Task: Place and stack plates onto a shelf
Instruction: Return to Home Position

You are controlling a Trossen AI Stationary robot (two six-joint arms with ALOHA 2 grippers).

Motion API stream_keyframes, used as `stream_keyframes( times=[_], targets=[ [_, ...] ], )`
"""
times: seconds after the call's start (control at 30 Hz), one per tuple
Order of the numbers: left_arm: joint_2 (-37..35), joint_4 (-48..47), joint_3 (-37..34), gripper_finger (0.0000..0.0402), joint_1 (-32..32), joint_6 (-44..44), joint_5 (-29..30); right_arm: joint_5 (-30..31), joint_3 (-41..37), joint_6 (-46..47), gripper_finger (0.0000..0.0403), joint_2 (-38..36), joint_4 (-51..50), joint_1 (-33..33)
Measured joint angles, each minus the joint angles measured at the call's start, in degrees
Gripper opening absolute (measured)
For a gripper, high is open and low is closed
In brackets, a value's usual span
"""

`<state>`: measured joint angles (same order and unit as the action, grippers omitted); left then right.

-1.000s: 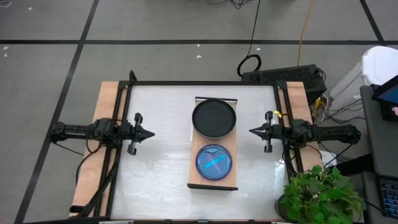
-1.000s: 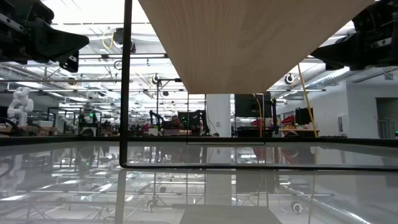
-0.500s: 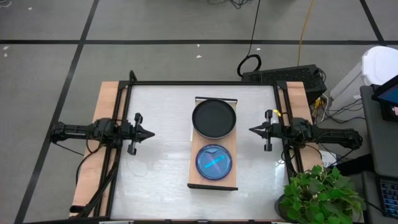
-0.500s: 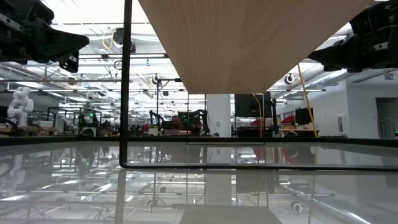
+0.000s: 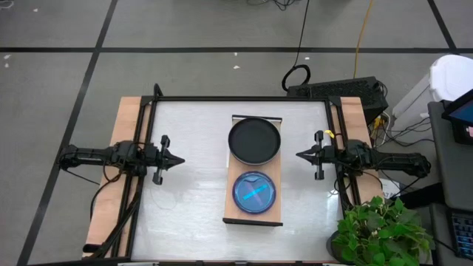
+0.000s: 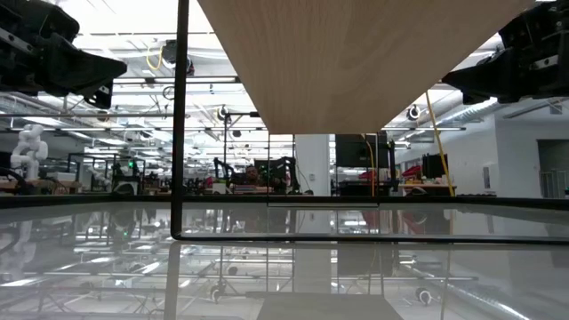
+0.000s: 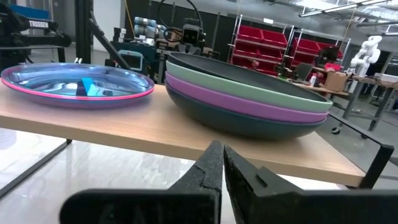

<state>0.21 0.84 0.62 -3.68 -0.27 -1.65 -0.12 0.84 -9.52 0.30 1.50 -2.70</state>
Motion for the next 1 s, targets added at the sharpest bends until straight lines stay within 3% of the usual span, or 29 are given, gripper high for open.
stream_keyframes(
  times=[0.4,1.0],
  targets=[
    [0.06,-0.09,0.00,0.0003,-0.04,-1.74,0.02,0.02,0.00,-0.13,0.0000,-0.01,0.23,0.00],
    [0.15,-0.13,0.00,0.0003,0.00,4.50,0.04,0.02,0.00,-0.15,0.0000,-0.02,0.37,0.00]
  ],
)
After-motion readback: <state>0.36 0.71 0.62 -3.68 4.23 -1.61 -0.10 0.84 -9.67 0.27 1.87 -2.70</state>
